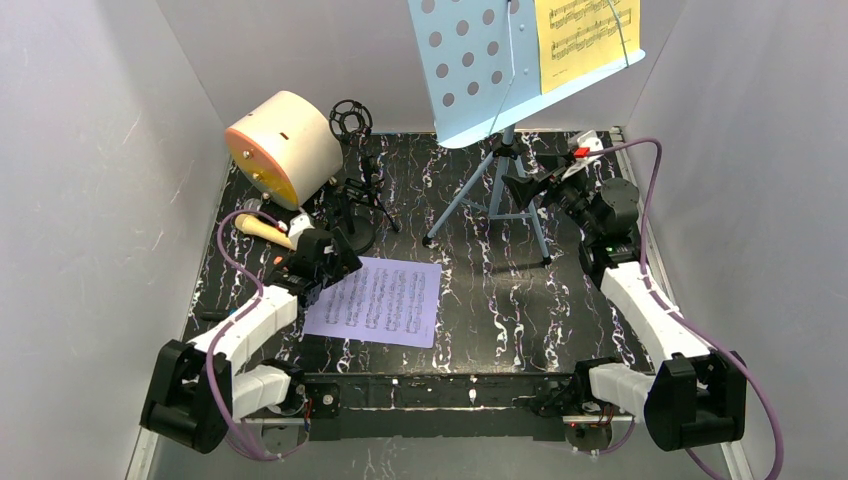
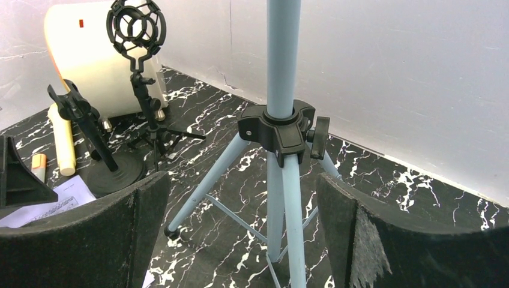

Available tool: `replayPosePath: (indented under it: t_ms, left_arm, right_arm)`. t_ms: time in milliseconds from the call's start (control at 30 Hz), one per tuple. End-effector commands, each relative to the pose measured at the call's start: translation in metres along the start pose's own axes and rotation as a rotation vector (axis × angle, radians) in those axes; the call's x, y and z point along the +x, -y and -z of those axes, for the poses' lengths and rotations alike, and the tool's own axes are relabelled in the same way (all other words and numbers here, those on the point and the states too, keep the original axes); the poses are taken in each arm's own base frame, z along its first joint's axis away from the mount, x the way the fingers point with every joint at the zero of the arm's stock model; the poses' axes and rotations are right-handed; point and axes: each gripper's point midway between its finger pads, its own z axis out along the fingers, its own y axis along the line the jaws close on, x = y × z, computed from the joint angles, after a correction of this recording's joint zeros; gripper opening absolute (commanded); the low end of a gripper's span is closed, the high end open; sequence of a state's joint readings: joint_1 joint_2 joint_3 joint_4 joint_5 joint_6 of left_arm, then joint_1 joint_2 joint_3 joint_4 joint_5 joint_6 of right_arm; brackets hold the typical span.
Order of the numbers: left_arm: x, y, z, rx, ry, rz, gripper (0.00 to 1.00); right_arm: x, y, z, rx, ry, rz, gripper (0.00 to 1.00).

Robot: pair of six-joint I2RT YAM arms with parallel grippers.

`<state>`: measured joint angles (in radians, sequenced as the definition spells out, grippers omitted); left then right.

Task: Pack up the instrument practice props
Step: Place the sheet music at the center of the board, then adjust the music stand at the center of the board.

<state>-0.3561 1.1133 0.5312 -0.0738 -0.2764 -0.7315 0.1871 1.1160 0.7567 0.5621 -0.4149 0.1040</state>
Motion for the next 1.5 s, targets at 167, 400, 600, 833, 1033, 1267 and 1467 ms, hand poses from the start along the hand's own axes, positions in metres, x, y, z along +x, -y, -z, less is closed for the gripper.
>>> replayPosePath:
  t_ms: [167, 400, 600, 833, 1033, 1267, 1467]
  left_arm:
    - [0.0, -0.011, -0.017, -0.053, -0.02, 0.054, 0.98]
    - [-0.003, -0.02, -0.023, -0.089, -0.005, 0.072, 0.98]
    - [-0.01, -0.025, -0.031, -0.116, 0.025, 0.107, 0.98]
    - [-0.021, -0.03, -0.039, -0.161, 0.047, 0.127, 0.98]
    - [-0.031, -0.061, -0.033, -0.302, 0.101, 0.162, 0.98]
    - [-0.044, -0.063, -0.027, -0.281, 0.141, 0.209, 0.98]
    - [-0.063, -0.027, -0.004, -0.107, 0.133, 0.147, 0.98]
  right_arm:
    - [-0.014, 0.004, 0.007, 0.037, 0.04, 0.061, 0.99]
    - [-0.016, 0.006, 0.01, 0.056, 0.045, 0.075, 0.99]
    - [-0.015, 0.007, 0.01, 0.056, 0.041, 0.081, 0.99]
    - [-0.016, 0.007, 0.013, 0.063, 0.041, 0.094, 0.99]
    - [-0.015, 0.007, 0.012, 0.06, 0.034, 0.094, 0.99]
    - [-0.013, 0.004, 0.005, 0.022, 0.013, 0.081, 0.99]
    - [-0.024, 0.001, -0.005, -0.058, -0.003, 0.057, 0.99]
